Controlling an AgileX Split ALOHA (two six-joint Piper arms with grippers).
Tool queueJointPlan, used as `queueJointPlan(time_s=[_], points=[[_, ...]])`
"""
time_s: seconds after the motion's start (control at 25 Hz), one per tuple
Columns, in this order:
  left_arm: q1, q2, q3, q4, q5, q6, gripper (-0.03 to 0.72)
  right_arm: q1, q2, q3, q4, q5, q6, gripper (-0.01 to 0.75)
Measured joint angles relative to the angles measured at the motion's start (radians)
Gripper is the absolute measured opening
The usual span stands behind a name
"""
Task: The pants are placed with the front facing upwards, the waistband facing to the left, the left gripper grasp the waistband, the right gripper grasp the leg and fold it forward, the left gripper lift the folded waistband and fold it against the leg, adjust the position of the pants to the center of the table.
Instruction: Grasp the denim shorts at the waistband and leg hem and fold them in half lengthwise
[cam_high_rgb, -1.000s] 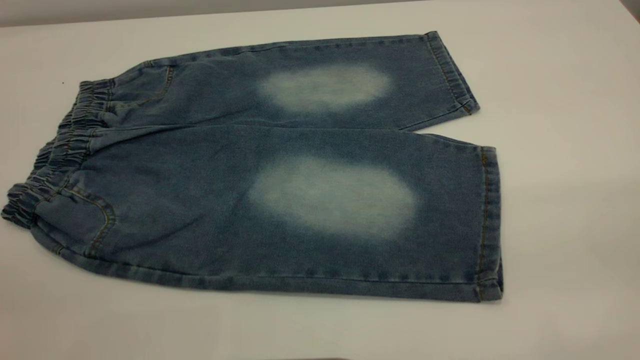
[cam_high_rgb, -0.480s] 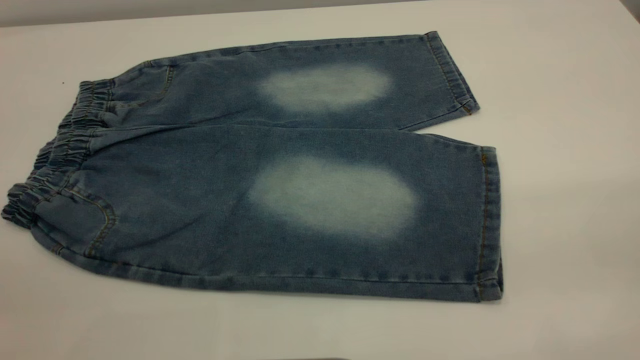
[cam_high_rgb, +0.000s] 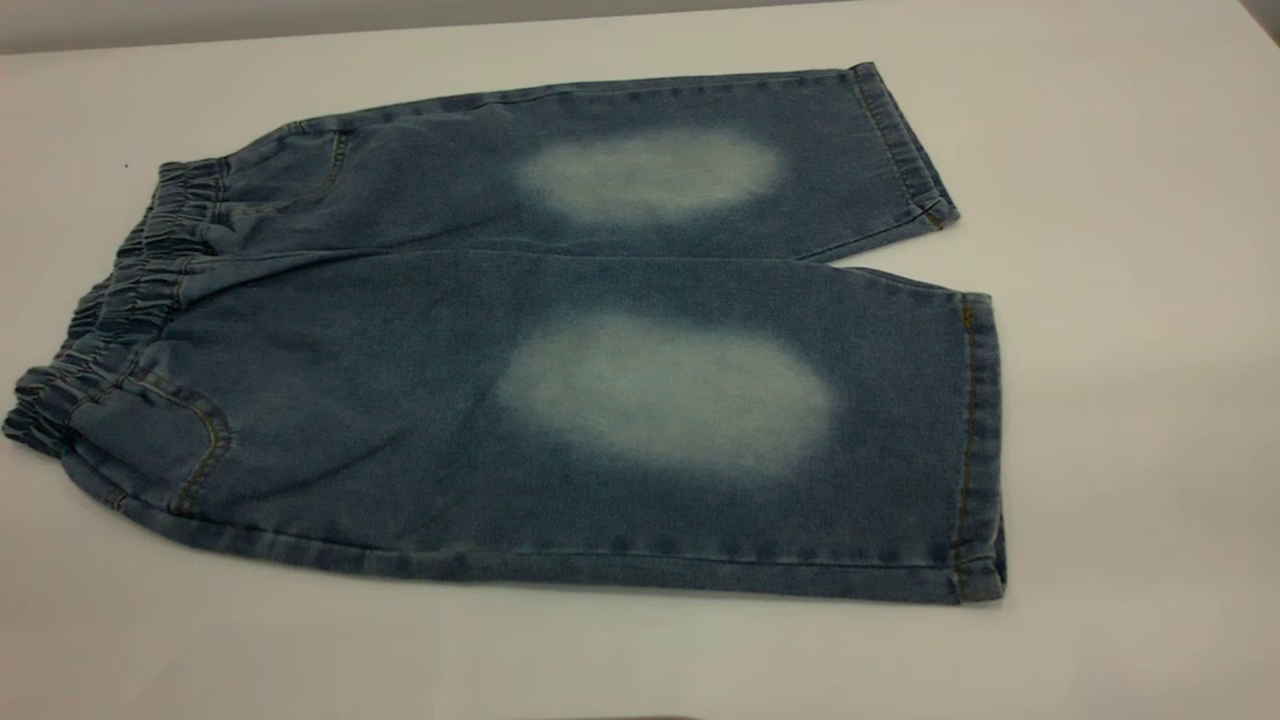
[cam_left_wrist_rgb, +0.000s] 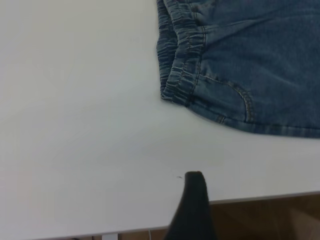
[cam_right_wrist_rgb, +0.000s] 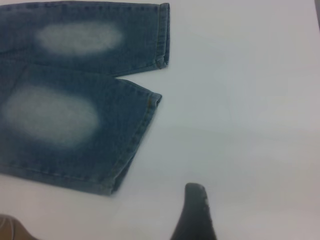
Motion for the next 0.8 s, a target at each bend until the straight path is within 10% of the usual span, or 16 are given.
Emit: queueJointPlan(time_s=[0.8], points=[[0.0, 0.263, -0.061, 0.011, -0.092, -0.151, 0.57, 0.0, 0.333, -0.009, 0.079, -0.033, -0.018, 0.498]])
